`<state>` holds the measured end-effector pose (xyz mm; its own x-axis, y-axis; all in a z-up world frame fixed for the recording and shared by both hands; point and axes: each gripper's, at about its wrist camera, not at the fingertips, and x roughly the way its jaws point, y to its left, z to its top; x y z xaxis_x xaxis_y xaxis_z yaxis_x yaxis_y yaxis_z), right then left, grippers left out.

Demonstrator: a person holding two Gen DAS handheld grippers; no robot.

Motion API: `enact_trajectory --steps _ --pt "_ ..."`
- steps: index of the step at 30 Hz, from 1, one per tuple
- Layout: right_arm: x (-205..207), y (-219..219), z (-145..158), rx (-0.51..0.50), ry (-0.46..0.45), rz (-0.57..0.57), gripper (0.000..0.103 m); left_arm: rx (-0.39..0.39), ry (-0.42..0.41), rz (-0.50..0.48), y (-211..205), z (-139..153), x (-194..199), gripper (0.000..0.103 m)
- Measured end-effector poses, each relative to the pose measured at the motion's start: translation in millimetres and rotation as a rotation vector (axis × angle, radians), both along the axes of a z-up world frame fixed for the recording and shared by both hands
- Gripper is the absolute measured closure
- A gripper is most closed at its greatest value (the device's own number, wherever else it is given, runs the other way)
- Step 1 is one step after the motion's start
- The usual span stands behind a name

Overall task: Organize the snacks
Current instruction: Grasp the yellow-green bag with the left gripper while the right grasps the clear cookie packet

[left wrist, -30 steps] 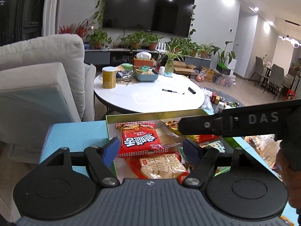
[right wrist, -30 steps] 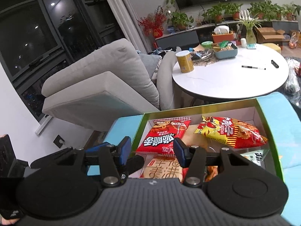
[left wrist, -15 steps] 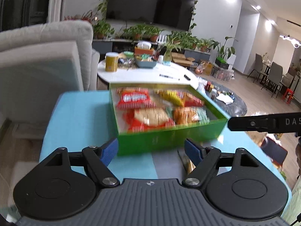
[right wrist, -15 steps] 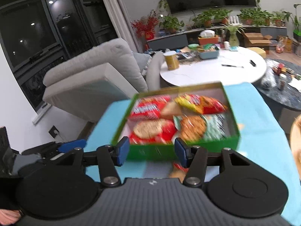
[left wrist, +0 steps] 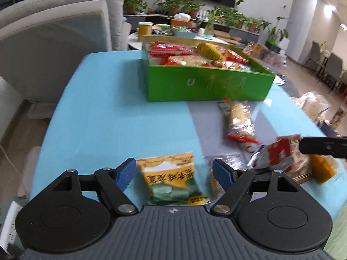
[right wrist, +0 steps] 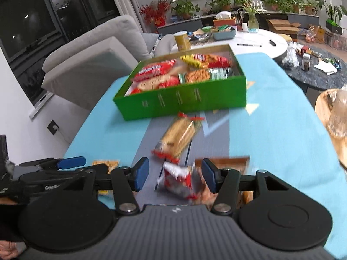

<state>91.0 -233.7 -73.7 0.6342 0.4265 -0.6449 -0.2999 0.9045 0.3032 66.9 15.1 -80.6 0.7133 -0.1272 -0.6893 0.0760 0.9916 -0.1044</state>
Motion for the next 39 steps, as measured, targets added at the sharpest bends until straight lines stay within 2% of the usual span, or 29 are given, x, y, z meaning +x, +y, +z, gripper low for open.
enact_trajectory --steps 6,14,17,19,21,24,34,39 --pt "-11.0 17.5 -9.6 0.017 0.014 0.067 0.050 0.000 0.018 -0.009 -1.7 -3.9 -1.8 0.028" --pt "-11.7 35.2 -16.1 0.003 0.016 0.097 0.048 0.003 0.045 -0.008 -1.1 -14.1 -0.2 0.029" --pt "-10.3 42.1 -18.8 0.000 0.022 0.102 0.046 0.026 0.028 -0.015 -0.6 -13.3 -2.5 0.041" --pt "-9.0 47.6 -20.8 -0.003 0.026 0.100 0.044 0.020 0.023 -0.022 2.3 -12.0 -3.6 0.053" --pt "-7.2 53.0 -22.7 -0.010 0.031 0.097 0.039 -0.003 0.022 -0.016 8.4 -11.0 -4.9 0.054" --pt "-5.5 62.8 -26.2 -0.039 0.031 0.078 0.034 -0.010 0.009 0.006 17.0 -10.7 -8.2 0.055" --pt "2.0 88.1 -34.2 -0.105 0.065 0.047 0.034 -0.032 -0.039 0.054 40.6 -2.9 -16.2 0.055" --pt "2.6 103.5 -37.4 -0.179 0.040 0.032 0.034 -0.055 -0.055 0.069 49.4 -2.5 -18.8 0.055"
